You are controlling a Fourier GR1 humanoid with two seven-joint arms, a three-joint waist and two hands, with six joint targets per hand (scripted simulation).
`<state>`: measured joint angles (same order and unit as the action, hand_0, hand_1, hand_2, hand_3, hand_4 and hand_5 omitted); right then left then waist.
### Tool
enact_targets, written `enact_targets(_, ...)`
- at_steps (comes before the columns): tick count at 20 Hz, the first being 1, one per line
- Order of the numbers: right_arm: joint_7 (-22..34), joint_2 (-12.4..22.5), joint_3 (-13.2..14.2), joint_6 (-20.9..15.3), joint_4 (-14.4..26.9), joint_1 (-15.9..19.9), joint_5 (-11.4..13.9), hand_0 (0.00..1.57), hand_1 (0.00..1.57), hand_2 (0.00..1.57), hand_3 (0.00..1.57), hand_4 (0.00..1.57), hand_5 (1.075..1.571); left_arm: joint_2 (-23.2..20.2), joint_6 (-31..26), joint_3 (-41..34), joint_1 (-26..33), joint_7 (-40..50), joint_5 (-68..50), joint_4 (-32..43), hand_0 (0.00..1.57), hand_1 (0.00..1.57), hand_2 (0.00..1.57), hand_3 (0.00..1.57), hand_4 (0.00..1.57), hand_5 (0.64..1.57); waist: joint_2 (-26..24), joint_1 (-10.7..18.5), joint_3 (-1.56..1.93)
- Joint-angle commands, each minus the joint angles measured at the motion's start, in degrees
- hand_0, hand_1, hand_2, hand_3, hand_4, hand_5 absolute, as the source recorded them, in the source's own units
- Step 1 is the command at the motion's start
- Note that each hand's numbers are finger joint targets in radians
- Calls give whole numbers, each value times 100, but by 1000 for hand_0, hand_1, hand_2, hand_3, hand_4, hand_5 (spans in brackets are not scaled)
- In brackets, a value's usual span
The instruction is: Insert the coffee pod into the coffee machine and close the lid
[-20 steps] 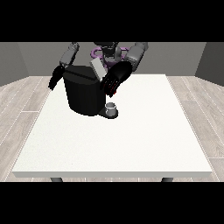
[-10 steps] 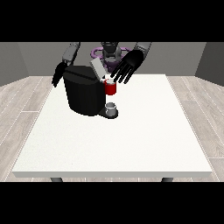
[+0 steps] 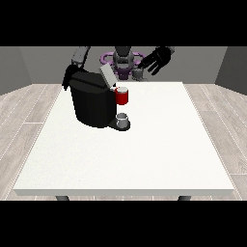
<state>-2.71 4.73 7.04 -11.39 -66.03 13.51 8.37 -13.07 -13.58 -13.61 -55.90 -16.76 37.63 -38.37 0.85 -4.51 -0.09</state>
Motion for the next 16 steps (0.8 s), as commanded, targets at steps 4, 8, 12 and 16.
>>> enact_targets(4,-34,79,220,72,42,-665,-196,0,0,0,0,0,1571,1110,-238,-923,1512,-257,-1356,167,0,0,0,0,274,1571,-1305,850,4)
enact_targets(8,49,115,98,573,-398,-467,-477,0,0,0,0,0,1571,1140,-390,-839,2127,-378,-1370,174,0,0,0,0,393,1571,-1689,952,7)
enact_targets(12,239,-20,-383,836,-857,-302,-370,0,0,0,0,0,1571,1168,-256,-784,2602,-339,-1335,141,0,0,0,0,389,1571,-1894,947,6)
enact_targets(16,195,223,-358,857,-850,53,-228,0,0,0,0,154,1571,1297,-449,-698,2475,19,-1557,-224,0,0,0,0,404,1571,-1784,1324,10)
